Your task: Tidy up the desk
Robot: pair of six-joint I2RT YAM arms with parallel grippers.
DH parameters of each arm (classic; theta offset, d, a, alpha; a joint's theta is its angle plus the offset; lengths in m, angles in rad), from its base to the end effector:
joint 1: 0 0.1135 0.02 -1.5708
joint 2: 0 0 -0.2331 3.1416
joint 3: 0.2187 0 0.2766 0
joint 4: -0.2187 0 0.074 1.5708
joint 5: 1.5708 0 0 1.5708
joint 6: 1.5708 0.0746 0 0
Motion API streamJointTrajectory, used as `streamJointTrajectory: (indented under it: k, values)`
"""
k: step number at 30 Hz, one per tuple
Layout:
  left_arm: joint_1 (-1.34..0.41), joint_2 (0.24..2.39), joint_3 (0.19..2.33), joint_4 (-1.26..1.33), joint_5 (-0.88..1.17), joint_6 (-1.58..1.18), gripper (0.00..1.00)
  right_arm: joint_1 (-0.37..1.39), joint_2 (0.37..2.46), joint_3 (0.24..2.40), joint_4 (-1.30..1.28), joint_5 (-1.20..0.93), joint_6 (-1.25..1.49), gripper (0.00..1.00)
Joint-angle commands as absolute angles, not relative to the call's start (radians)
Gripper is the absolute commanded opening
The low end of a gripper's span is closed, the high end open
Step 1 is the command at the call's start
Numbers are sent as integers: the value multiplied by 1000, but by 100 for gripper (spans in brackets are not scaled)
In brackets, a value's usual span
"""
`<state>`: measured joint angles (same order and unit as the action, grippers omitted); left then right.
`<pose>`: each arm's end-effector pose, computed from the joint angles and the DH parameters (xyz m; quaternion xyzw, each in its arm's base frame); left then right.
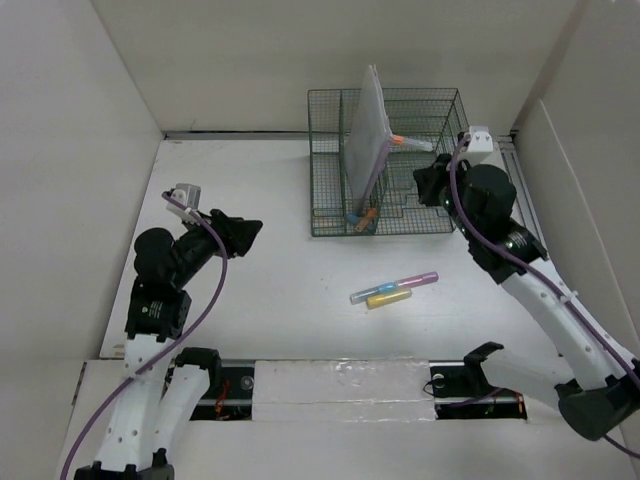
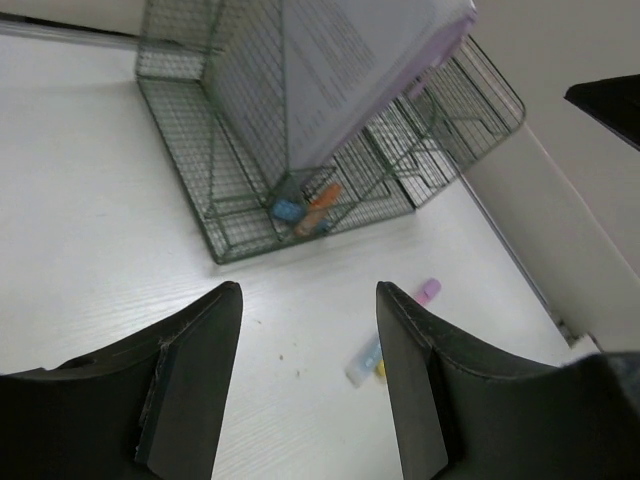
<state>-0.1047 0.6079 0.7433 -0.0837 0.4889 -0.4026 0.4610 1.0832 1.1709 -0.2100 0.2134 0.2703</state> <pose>0.2229 -0.0587 0.3498 0.0744 0.6868 -0.3379 0.6393 0.2939 0.1283 0.3849 -0.0007 0.7481 0.1611 0.6438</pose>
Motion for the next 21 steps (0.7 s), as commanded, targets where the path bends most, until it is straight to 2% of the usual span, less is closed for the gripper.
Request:
streamJointTrajectory:
  k: [1,3,4,6,8,14,15,16,17,19,21]
  values:
    - [-110,690,729,20,681,-409,52,514,1007,1097,-193,279,318,9]
    - [-110,730,738,29,704,-420,52,543,971,1135,-213,278,313,17]
    - [-110,736,753,35,683,-429,52,555,938,1153,-210,276,301,26]
    - [-110,777,794,58,675,-474,53,584,911,1210,-186,270,284,37]
    - [-110,805,821,84,678,-495,53,604,914,1245,-160,262,270,41]
    - [-110,987,991,64,571,-497,53,595,1009,1368,-98,212,239,45]
    - [-177,1003,1011,69,516,-491,53,595,1032,1382,-97,204,239,45]
    - [-217,1032,1122,36,329,-462,53,583,1043,1396,-81,192,238,46]
    - [-238,1090,1205,-73,269,-440,51,565,1054,1417,-71,186,236,46]
    - [-238,1088,1366,-63,207,-439,53,542,1092,1466,-127,146,235,46]
    - [-238,1057,1449,-55,237,-419,57,532,1083,1474,-140,141,233,47]
